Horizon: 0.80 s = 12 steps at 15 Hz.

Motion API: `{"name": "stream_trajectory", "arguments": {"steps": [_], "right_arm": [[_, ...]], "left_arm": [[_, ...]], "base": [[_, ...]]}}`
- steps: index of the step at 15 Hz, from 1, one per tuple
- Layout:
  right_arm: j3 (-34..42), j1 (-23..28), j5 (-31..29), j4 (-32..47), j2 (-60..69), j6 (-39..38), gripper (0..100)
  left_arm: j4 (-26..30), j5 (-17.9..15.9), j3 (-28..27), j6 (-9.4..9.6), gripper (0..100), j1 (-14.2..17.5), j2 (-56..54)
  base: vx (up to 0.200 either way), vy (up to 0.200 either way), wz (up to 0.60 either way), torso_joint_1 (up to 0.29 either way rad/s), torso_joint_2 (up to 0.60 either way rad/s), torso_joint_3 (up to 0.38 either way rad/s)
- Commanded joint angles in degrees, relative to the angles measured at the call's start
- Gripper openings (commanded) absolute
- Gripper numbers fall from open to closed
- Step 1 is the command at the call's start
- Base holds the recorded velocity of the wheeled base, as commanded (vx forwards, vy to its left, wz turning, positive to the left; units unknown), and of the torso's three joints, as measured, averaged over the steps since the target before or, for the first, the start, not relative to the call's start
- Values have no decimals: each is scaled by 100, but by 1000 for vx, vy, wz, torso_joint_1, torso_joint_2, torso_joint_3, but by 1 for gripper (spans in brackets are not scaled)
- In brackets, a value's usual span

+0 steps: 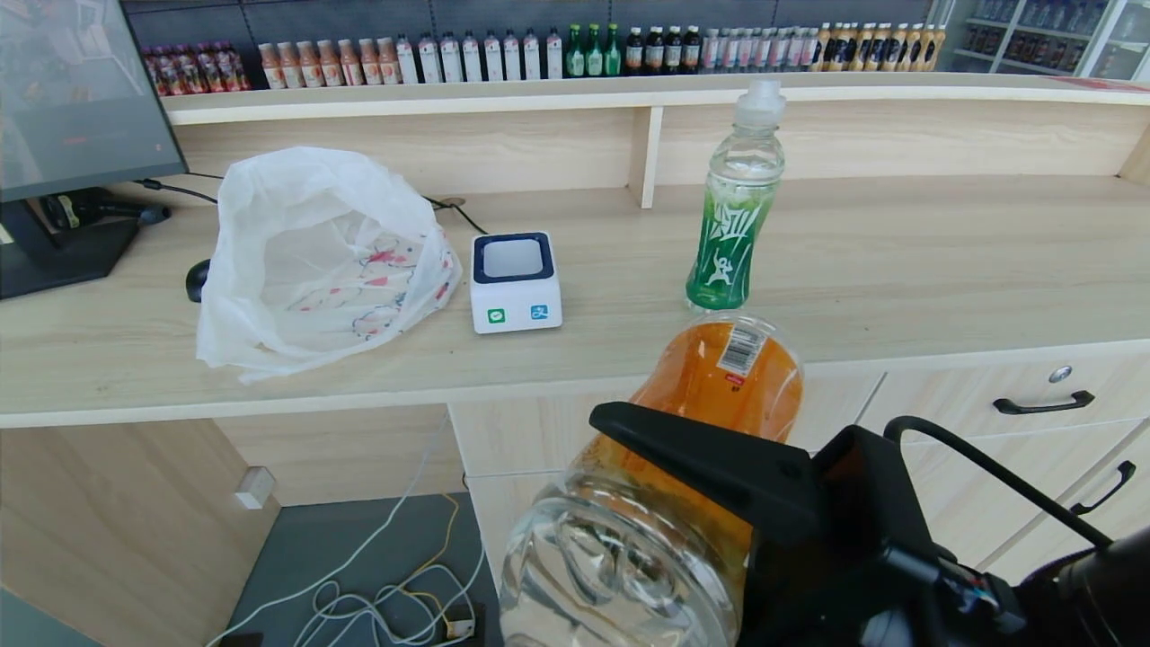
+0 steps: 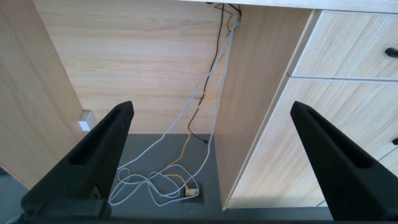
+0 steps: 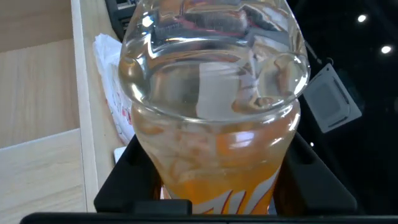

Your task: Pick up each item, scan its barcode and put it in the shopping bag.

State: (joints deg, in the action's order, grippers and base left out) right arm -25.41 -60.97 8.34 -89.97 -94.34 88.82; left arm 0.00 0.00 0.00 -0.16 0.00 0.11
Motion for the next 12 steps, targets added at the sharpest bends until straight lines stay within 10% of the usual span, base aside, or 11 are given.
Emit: {"name": "stream_trajectory", "arguments": {"steps": [1, 12], "right_arm": [[-8, -3, 1, -3, 12, 21, 0], [0, -3, 1, -3, 21, 21, 0]], "left_arm": [[0, 9, 0, -2, 100, 0, -2], [0, 9, 0, -2, 100, 0, 7]], "base": [[0, 0, 0, 0, 0, 0], [0, 0, 0, 0, 0, 0]]}}
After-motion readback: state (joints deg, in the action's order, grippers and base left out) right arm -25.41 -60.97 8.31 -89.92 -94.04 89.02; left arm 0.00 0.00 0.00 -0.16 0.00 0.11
